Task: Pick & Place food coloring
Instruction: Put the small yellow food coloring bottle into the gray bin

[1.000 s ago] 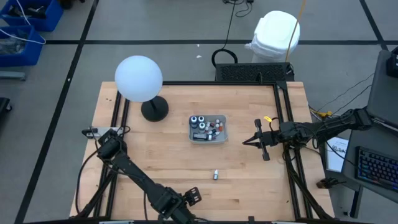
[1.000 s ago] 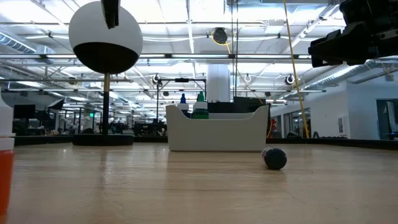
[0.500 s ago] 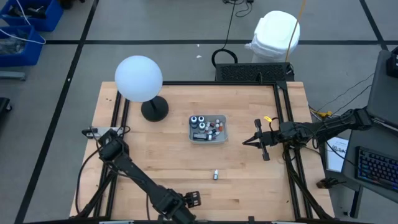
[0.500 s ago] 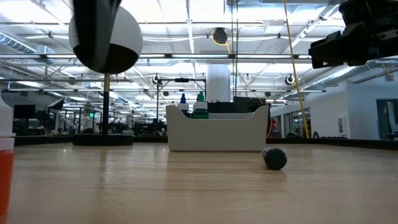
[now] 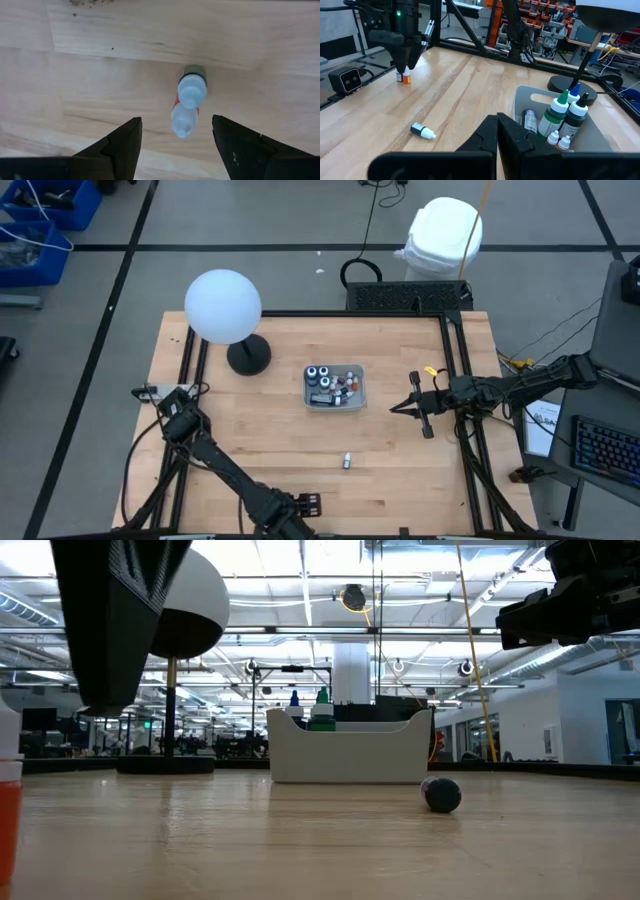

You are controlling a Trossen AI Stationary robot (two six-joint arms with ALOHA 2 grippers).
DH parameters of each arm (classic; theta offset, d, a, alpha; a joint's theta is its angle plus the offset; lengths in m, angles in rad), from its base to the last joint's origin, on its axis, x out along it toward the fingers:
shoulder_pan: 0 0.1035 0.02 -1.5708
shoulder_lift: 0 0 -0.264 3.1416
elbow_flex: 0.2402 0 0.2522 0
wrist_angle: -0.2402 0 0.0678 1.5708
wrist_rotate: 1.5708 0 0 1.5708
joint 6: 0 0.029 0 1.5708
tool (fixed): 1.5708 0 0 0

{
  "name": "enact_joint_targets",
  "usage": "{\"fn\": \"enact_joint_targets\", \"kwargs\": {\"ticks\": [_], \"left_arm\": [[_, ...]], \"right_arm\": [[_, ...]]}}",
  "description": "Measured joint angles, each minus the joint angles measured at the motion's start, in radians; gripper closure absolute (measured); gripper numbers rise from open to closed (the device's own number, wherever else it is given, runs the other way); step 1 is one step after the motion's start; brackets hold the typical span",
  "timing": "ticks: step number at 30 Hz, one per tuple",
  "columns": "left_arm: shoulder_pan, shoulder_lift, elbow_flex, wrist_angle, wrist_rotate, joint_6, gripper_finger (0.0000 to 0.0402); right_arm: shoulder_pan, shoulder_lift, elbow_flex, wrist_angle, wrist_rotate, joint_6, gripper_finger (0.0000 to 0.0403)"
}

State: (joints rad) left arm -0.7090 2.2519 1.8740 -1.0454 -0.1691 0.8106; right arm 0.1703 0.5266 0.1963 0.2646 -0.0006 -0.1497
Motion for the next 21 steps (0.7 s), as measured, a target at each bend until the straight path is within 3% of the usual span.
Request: {"fn": "enact_joint_targets", "kwargs": {"ticks": [21], "left_arm": [[0.007, 0.001, 0.0, 0.056, 0.008, 0.047, 0.0156]], "right_arm": [[0.0, 0.0, 0.0, 0.0, 0.0, 0.0, 0.0403]]}}
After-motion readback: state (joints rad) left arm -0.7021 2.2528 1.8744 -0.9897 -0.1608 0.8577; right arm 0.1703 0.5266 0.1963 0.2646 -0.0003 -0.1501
